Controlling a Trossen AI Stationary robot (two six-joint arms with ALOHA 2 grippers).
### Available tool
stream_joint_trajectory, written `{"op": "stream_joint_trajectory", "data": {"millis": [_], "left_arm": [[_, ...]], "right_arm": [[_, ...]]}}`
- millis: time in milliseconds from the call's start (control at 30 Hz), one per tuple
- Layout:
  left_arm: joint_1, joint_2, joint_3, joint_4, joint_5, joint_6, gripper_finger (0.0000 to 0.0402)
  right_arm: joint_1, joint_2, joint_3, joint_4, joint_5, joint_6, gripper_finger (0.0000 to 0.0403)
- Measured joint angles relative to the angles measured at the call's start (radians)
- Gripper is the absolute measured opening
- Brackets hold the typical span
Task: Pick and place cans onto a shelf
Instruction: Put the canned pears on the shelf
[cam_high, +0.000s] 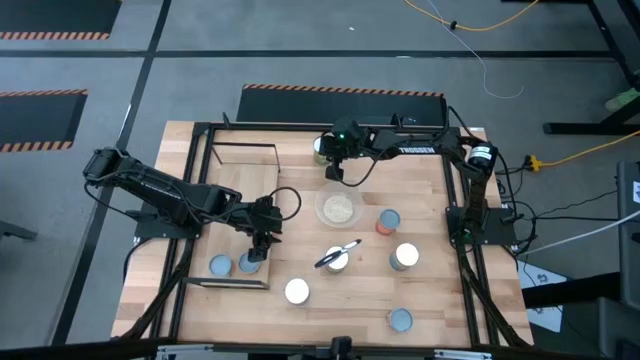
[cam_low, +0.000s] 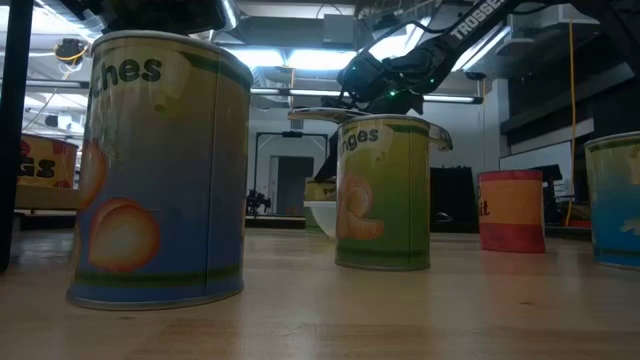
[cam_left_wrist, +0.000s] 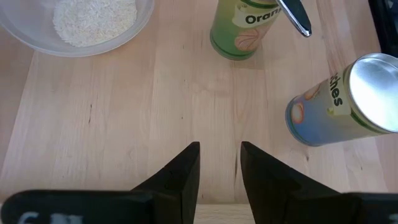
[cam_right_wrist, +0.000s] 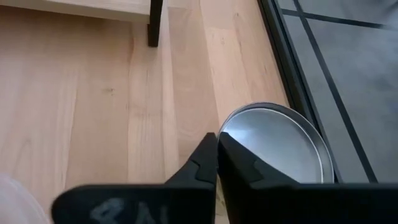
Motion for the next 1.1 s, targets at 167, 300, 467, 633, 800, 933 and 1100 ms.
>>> {"op": "stream_joint_trajectory", "data": {"millis": [167,300,467,633,800,933,1100], "left_arm": [[0.0,0.0,0.0,0.001,0.0,0.0,0.0108],[0.0,0.0,0.0,0.001,0.0,-0.002,0.0108],[0.0,-0.008,0.0,0.0,0.0,-0.002,0.0108],[0.0,-0.038,0.001,-0.004,0.001,-0.006,0.0108],[-0.001,-0.104,0.002,-0.01,0.009,-0.007,0.0108],[-0.009,-0.181,0.002,-0.018,0.011,-0.008,0.0108],[-0.033,-0.286,0.002,-0.025,0.009,-0.008,0.0108]], "right_arm": [[0.0,0.004,0.022,-0.019,0.0,0.006,0.0005],[0.003,0.008,0.067,-0.059,0.0,0.022,0.0003],[0.019,0.005,0.126,-0.089,0.0,0.025,0.0002],[0.05,0.005,0.185,-0.124,0.001,0.038,0.0002],[0.099,0.005,0.25,-0.175,0.001,0.106,0.0001],[0.152,0.004,0.3,-0.21,-0.001,0.158,0.0001],[0.218,0.003,0.356,-0.205,-0.007,0.163,0.0001]]}}
